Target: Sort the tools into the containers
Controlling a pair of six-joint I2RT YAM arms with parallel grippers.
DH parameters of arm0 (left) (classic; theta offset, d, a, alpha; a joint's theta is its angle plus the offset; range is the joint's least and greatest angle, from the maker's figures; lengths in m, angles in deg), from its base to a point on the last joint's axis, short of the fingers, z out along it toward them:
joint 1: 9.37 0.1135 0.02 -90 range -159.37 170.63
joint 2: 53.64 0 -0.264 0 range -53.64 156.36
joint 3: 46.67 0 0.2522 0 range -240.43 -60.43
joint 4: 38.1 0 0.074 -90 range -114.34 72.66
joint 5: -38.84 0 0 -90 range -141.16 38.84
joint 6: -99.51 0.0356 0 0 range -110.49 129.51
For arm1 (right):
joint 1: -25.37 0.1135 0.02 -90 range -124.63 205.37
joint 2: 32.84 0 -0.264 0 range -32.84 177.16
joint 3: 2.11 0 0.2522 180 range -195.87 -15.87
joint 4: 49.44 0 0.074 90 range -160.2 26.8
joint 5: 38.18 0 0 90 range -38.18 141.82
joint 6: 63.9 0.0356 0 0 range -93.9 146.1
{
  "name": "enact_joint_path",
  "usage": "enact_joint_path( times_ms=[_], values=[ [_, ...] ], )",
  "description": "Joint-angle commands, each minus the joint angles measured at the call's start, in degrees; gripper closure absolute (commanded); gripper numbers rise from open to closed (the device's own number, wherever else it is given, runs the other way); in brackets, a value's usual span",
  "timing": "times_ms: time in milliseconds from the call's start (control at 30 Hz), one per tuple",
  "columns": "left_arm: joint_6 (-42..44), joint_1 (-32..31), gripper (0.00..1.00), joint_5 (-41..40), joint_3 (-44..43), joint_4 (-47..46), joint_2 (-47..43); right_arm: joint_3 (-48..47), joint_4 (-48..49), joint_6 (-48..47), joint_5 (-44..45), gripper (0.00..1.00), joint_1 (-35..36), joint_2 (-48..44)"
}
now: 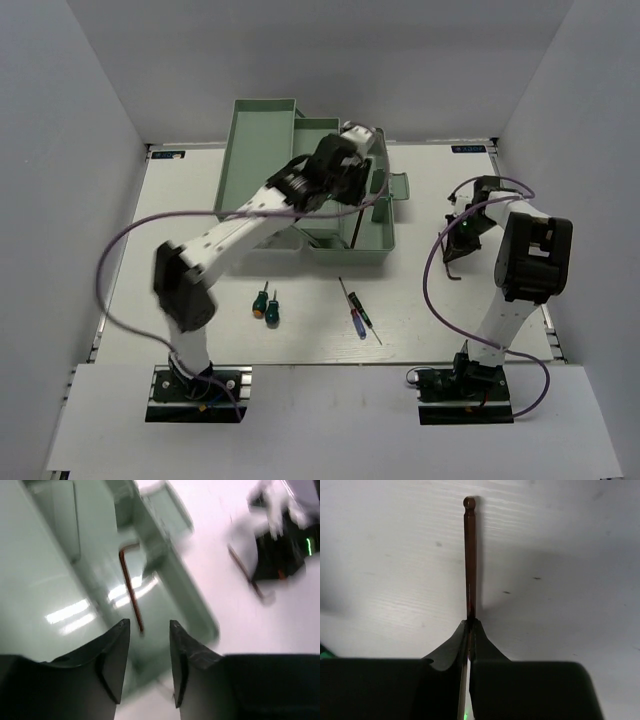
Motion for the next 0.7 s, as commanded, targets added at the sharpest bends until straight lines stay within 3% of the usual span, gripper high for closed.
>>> enact_joint_path(
  times_ms=[0,33,100,200,433,667],
  values=[
    [2.4,-1.6,0.57,4.3,17.5,-3.5,-19.0,-5.6,-3.3,-3.0,-7.9,1.0,0.3,-2.2],
    [1.8,-2.2,0.61,4.9,27.4,-3.5,-22.5,-8.1,-3.8,-3.2,-12.3,1.0,0.5,-3.8],
    [-1.3,-3.0,0.64,8.0,36.0,-4.8,-31.0,-14.4,-6.7,-3.1,-15.4,1.0,1.0,-5.3],
    [-6.5,-5.3,0.57,10.6,50.4,-5.8,-38.1,-22.1,-10.2,-1.8,-21.1,1.0,3.8,-5.9],
    [-14.2,-7.3,0.4,1.3,59.5,4.9,-44.1,-35.1,-10.4,6.2,-29.6,1.0,13.2,-2.3],
    [-23.4,-7.3,0.3,-6.8,65.8,10.7,-46.1,-37.6,-7.8,7.9,-22.9,1.0,23.2,4.4]
  ],
)
